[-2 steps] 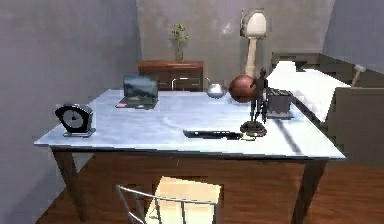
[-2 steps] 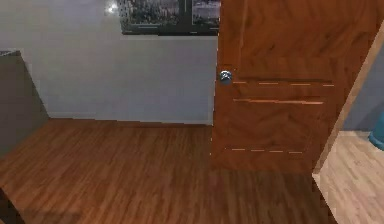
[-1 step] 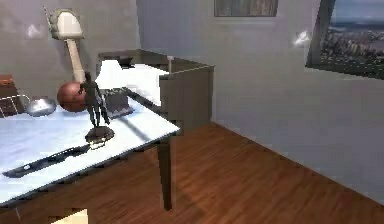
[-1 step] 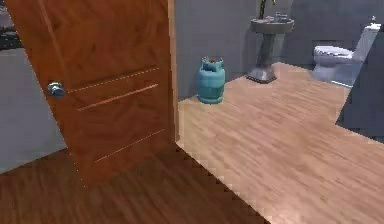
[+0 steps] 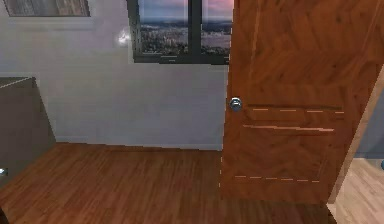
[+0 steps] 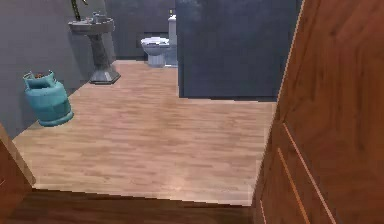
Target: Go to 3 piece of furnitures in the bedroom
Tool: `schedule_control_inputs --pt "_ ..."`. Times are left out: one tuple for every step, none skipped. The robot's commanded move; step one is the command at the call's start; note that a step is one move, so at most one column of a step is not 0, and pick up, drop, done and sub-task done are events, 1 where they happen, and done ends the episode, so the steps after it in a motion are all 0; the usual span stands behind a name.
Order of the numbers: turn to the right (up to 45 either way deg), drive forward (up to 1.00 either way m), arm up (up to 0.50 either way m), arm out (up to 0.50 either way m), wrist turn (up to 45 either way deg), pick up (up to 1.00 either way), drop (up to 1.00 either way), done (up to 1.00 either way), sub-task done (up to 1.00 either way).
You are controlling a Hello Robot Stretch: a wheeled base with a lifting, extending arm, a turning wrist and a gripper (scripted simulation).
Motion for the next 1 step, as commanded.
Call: schedule_control_inputs --pt "9.0 0.00 0.00 0.00 0.0 0.00 0.00 0.00 0.00"
